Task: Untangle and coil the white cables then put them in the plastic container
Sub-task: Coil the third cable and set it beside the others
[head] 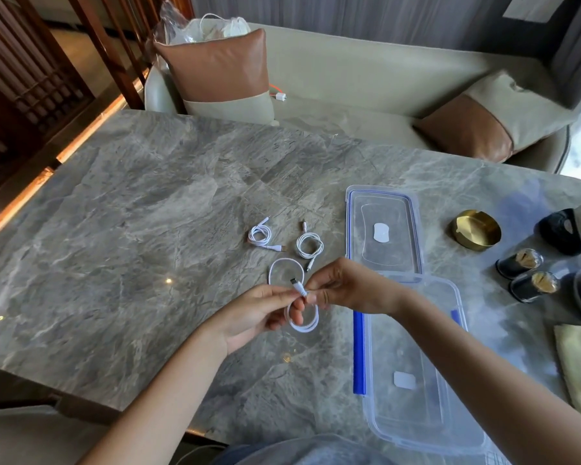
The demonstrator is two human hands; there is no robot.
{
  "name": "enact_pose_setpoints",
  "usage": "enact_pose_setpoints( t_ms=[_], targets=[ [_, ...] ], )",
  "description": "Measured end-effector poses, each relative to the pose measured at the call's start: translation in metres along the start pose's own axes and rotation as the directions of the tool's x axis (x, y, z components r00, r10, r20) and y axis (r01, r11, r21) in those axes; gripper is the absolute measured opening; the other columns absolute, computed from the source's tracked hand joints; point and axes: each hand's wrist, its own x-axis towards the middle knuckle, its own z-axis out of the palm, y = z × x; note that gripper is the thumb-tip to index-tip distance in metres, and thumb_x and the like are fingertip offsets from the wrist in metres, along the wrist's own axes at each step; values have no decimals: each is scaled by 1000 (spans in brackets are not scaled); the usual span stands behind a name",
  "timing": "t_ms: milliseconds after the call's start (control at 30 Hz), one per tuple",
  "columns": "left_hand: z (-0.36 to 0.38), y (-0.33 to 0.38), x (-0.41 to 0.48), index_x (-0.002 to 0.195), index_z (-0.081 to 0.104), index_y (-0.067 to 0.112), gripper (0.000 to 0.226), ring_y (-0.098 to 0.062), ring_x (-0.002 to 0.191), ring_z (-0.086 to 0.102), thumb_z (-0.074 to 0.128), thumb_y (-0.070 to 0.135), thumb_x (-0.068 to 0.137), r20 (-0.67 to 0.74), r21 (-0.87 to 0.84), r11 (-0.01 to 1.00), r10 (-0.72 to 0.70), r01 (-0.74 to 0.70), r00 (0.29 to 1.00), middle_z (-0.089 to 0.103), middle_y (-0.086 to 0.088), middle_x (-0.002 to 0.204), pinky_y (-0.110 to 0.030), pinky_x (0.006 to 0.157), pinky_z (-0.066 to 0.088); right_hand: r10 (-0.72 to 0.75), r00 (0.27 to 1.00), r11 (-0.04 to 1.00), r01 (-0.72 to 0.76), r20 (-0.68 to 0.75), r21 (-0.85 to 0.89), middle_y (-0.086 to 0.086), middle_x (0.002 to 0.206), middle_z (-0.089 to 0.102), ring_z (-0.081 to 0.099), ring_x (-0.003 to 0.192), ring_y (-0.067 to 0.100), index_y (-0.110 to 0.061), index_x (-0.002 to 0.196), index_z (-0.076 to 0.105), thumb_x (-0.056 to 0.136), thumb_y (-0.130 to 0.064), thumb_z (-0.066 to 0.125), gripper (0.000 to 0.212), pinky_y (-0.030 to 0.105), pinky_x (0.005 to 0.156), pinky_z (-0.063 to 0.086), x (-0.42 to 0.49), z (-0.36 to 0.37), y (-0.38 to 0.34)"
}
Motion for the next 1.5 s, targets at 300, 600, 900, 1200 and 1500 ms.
enact_pose_setpoints(
  t_ms=[300,600,900,1200,1500],
  targets=[
    [6,-6,6,63,72,18,26,-2,53,56,54,28,80,-316,-364,899,127,-244,940,68,5,60,-12,46,38,39,960,955,47,-278,294,3,65,52,45,65,15,-7,80,69,85,-15,65,10,27,63,40,2,19,7],
    [12,-22,6,67,72,23,25,-4,73,67,54,32,81,-376,-405,867,132,-291,917,74,4,74,-20,63,43,148,909,875,63,-390,479,10,76,56,56,65,9,2,90,66,94,-16,51,24,20,58,47,2,52,14],
    [-14,-17,-2,68,70,15,42,-11,55,55,40,41,83,-13,-333,939,-90,81,996,66,-2,62,-24,56,35,106,994,950,-91,-35,297,-4,60,57,55,51,1,-15,74,62,95,-11,51,24,12,52,45,-7,25,2],
    [-12,2,-4,67,61,17,27,-6,48,40,53,38,81,1,4,1000,-18,18,1000,48,5,48,-18,55,30,185,981,968,-191,49,164,-6,63,50,53,54,-1,-18,80,53,100,-22,39,25,13,62,45,-4,23,-9],
    [-5,7,-5,73,62,17,29,-4,57,52,50,40,87,-26,253,966,-45,50,999,58,4,44,-24,70,34,177,982,984,-177,61,6,3,72,48,48,62,14,-24,78,54,100,-21,38,28,24,66,42,-3,26,-7]
  ],
)
